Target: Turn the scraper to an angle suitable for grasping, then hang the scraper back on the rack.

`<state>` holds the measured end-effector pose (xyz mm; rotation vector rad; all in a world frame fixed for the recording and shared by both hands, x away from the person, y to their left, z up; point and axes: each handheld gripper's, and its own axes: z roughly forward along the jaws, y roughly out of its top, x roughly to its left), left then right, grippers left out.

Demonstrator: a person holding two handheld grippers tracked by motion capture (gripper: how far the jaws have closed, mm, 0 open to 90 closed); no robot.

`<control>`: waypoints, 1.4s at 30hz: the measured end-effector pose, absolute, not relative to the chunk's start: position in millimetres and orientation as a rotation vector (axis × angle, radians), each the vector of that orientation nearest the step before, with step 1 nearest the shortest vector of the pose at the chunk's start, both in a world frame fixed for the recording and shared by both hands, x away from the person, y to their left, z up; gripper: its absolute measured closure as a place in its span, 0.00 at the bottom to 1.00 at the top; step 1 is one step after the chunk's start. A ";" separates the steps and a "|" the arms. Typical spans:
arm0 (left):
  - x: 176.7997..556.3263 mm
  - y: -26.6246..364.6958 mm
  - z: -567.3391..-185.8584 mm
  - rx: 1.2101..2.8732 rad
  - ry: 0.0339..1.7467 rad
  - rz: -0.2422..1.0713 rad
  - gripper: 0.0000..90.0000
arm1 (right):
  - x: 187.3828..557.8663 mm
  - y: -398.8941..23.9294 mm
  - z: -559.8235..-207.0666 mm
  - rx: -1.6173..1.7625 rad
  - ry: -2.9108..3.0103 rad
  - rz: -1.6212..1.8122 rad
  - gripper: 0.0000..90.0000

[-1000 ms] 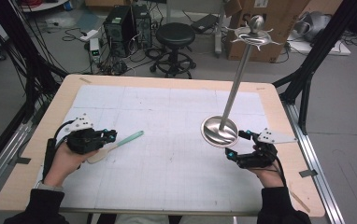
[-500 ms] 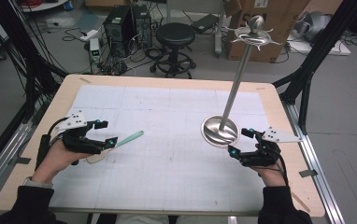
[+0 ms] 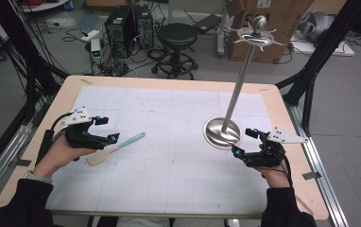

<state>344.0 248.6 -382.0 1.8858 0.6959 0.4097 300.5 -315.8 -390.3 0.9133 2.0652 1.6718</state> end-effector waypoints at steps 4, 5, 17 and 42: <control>342.7 246.7 -381.4 1.888 0.679 0.405 0.22 | 300.4 -315.2 -388.9 0.902 2.067 1.668 0.06; 343.3 245.9 -381.6 1.897 0.681 0.386 0.23 | 300.2 -315.0 -388.3 0.902 2.067 1.670 0.06; 365.6 235.5 -389.3 2.076 0.689 0.329 0.24 | 301.6 -312.8 -389.5 0.891 2.085 1.669 0.06; 393.6 204.1 -404.5 2.646 0.650 0.133 0.35 | 297.0 -314.9 -392.7 0.894 2.100 1.649 0.06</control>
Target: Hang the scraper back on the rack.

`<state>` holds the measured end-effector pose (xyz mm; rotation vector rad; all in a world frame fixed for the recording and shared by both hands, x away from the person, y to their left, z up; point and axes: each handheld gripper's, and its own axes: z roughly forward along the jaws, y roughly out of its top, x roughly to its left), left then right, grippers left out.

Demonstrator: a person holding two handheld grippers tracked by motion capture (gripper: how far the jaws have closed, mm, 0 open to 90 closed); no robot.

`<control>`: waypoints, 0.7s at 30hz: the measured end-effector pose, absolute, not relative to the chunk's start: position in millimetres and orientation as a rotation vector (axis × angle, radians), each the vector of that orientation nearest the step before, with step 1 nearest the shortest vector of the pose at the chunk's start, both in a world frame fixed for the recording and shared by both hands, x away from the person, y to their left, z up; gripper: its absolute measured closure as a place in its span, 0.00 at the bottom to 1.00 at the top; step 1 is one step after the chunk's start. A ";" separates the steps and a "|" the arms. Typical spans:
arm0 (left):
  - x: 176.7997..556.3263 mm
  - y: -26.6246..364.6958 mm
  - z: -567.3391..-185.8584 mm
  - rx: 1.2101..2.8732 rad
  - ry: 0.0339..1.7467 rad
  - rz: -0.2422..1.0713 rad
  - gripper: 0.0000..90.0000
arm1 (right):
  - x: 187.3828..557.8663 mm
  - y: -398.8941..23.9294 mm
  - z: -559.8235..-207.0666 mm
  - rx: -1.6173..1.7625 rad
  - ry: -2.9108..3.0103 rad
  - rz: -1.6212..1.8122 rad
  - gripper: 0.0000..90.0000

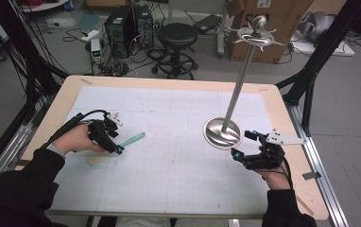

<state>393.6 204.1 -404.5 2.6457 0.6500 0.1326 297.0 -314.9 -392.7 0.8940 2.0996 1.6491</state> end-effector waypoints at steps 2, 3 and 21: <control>394.2 203.7 -403.8 2.665 0.674 0.129 0.41 | 296.8 -314.6 -393.1 0.898 2.105 1.649 0.06; 394.1 203.3 -404.0 2.679 0.687 0.134 0.44 | 297.0 -314.6 -393.5 0.895 2.106 1.647 0.06; 398.3 195.2 -407.2 2.826 0.804 0.052 0.75 | 297.0 -314.6 -394.6 0.901 2.110 1.646 0.06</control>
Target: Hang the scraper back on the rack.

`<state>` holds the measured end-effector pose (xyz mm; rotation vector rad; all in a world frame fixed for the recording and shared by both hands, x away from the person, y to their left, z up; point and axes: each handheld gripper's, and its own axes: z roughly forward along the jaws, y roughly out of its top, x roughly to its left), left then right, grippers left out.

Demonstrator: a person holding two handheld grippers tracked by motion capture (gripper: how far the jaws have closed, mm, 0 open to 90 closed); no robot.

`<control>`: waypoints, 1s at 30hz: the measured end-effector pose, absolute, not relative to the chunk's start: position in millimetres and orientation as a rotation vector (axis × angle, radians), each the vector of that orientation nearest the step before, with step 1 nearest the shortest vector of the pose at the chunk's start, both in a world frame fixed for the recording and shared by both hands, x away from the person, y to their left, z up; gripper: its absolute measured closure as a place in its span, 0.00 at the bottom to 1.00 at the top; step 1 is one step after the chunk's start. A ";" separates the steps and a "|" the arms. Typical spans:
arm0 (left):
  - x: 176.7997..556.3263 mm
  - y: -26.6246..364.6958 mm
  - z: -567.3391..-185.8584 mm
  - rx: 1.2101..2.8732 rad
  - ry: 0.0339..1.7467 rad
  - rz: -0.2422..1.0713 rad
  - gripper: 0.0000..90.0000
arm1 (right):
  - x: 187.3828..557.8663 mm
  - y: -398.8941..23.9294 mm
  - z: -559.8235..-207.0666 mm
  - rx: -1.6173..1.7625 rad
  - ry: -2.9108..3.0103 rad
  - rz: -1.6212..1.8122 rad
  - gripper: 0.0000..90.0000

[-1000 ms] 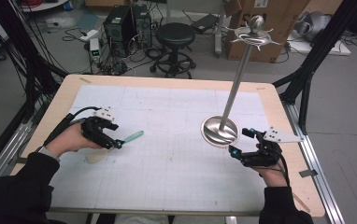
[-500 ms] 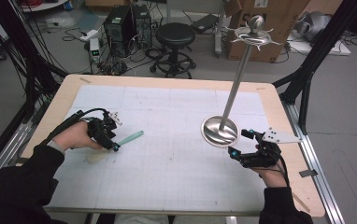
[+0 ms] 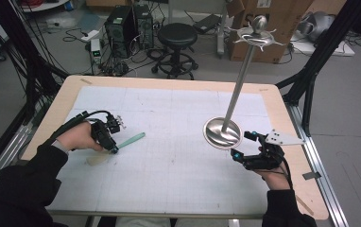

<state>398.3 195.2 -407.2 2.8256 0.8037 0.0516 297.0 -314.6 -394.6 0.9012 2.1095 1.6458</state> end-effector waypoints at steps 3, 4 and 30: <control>398.4 190.6 -406.9 2.860 0.810 0.058 0.76 | 296.9 -314.0 -395.1 0.903 2.116 1.643 0.06; 398.7 189.4 -406.8 2.870 0.811 0.056 0.77 | 296.9 -313.7 -395.2 0.902 2.116 1.642 0.06; 384.7 198.5 -391.3 2.711 0.713 0.079 0.89 | 295.8 -312.4 -394.4 0.893 2.114 1.639 0.06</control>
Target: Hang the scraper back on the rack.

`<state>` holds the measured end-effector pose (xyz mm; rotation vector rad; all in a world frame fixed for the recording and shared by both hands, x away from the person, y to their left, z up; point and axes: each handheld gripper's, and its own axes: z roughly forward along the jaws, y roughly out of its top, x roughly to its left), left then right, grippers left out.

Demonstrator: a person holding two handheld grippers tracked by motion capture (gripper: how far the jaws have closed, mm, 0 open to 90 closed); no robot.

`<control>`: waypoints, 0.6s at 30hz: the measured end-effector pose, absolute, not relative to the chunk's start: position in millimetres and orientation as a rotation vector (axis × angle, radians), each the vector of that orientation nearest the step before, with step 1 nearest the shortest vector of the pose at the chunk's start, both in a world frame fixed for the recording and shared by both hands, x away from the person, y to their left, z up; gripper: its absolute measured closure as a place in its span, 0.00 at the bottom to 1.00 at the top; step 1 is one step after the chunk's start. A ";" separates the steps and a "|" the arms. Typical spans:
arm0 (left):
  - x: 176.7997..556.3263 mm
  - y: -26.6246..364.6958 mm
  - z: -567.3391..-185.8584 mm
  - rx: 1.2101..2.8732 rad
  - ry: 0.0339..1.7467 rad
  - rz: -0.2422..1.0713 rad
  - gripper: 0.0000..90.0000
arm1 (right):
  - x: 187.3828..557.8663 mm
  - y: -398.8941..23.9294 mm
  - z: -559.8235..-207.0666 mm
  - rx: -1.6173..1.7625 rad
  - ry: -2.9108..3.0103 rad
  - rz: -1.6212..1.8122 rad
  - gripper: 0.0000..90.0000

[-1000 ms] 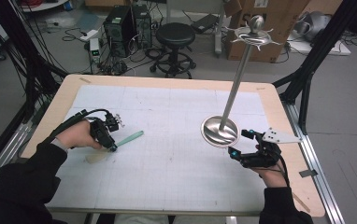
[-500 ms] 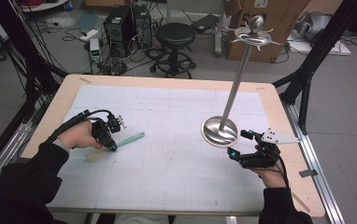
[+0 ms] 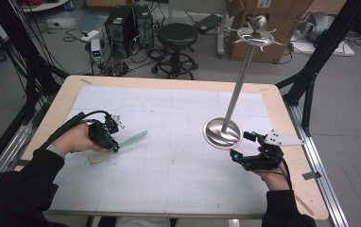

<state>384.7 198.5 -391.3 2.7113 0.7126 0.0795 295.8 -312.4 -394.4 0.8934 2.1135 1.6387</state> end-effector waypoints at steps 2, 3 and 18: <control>383.5 199.6 -385.3 2.668 0.707 0.082 0.89 | 296.0 -312.4 -394.6 0.894 2.114 1.635 0.06; 382.6 199.8 -382.6 2.641 0.713 0.076 0.89 | 296.1 -312.3 -394.7 0.895 2.114 1.636 0.06; 378.8 183.3 -367.6 2.442 0.630 0.086 0.89 | 295.9 -310.6 -393.0 0.888 2.111 1.648 0.06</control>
